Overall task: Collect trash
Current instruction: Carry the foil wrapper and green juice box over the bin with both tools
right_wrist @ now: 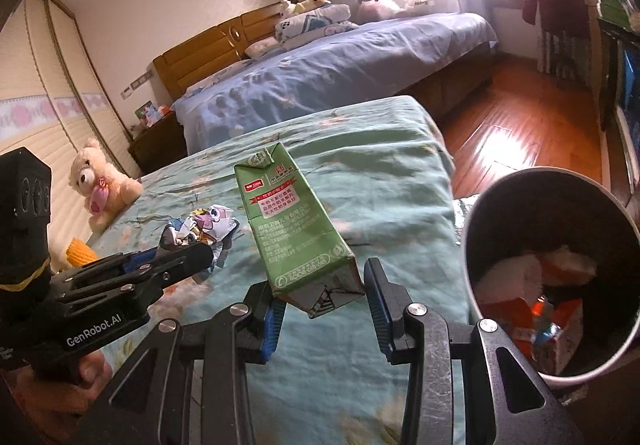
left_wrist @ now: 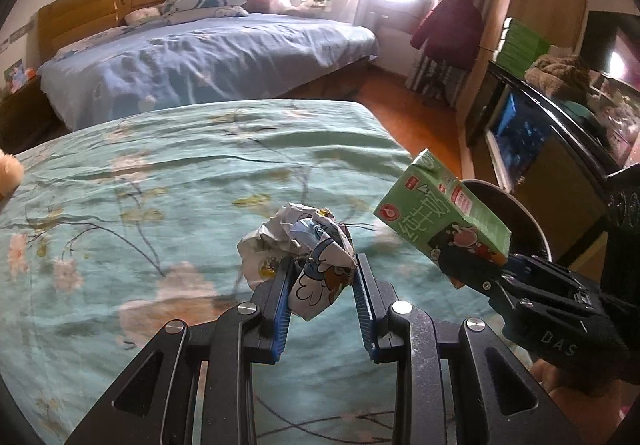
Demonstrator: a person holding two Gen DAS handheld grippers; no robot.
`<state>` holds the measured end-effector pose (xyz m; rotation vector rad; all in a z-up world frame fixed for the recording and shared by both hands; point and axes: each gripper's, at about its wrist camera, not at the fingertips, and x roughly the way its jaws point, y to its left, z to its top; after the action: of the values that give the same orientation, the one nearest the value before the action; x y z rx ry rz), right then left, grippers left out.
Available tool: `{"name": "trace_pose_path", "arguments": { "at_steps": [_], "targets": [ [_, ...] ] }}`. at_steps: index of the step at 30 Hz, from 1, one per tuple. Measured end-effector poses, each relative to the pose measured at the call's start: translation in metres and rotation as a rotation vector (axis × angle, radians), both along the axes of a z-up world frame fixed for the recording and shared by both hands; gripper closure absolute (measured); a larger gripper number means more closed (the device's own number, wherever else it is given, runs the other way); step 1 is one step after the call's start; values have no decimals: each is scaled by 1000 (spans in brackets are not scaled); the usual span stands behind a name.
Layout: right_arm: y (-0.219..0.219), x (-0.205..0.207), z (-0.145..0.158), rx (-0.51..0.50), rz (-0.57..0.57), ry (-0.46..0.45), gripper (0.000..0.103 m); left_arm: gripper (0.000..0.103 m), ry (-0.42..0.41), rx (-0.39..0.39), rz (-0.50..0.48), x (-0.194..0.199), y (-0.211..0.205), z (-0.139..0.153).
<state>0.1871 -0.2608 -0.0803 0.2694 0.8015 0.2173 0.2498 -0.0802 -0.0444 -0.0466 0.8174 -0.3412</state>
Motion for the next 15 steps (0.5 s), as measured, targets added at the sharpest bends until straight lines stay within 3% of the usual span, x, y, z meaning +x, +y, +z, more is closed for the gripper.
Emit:
{"name": "trace_pose_path", "arguments": {
  "at_steps": [15],
  "targets": [
    [-26, -25, 3, 32, -72, -23, 65, 75, -1, 13, -68, -12, -32, 1]
  ]
}}
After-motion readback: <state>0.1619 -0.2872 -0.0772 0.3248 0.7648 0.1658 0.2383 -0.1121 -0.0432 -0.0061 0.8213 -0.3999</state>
